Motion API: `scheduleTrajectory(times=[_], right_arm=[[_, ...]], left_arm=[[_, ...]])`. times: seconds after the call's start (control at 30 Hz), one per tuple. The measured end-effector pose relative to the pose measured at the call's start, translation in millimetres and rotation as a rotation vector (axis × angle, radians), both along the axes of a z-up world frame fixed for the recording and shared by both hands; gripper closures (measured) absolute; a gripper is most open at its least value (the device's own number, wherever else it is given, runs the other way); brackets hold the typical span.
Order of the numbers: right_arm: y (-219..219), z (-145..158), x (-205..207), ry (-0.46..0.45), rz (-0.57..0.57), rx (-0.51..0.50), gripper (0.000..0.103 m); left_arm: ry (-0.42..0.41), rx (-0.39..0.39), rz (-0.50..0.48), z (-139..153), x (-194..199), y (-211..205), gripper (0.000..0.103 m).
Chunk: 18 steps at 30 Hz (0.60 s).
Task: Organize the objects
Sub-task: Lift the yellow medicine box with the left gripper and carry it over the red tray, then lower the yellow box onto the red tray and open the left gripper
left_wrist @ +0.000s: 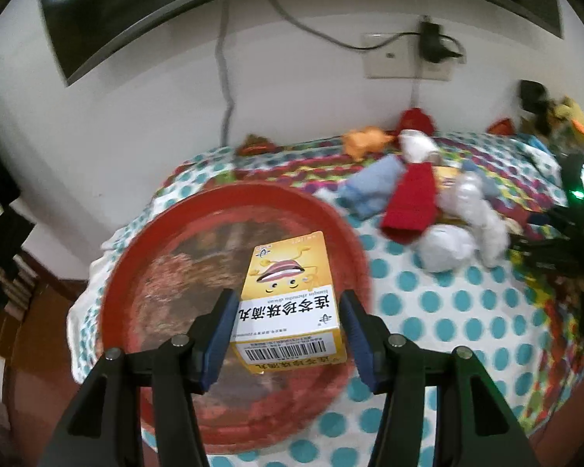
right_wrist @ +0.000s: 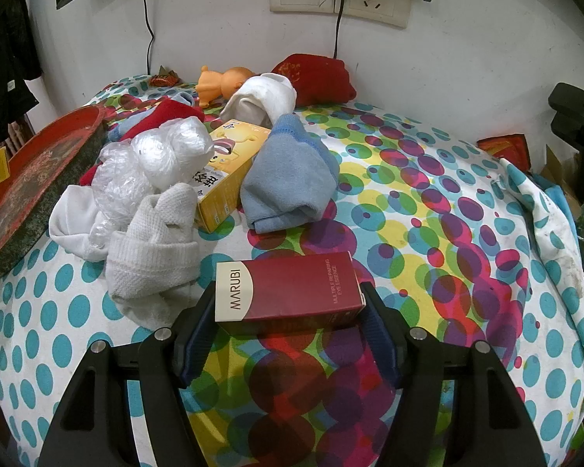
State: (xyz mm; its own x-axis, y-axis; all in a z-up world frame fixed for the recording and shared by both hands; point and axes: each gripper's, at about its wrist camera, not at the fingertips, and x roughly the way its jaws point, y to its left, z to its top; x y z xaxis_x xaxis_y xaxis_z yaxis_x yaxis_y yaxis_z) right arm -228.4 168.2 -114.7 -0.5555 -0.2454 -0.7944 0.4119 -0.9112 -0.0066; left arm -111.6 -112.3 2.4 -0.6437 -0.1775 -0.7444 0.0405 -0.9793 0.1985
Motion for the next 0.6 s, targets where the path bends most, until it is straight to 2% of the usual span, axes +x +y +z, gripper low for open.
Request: scheduleTrajectory(times=[0.17, 0.4, 0.6], right_arm=[[0, 0, 0, 0.0, 0.0, 0.001, 0.038], [0, 0, 0, 0.0, -0.001, 0.001, 0.037], [1, 0, -1, 0.001, -0.001, 0.003, 0.036]], left_arm=[[-0.02, 0.021, 0.069, -8, -4, -35, 0.048], [-0.031, 0.001, 0.152, -21, -13, -79, 0.048], [-0.054, 0.046, 0.222, -35, -21, -123, 0.048]])
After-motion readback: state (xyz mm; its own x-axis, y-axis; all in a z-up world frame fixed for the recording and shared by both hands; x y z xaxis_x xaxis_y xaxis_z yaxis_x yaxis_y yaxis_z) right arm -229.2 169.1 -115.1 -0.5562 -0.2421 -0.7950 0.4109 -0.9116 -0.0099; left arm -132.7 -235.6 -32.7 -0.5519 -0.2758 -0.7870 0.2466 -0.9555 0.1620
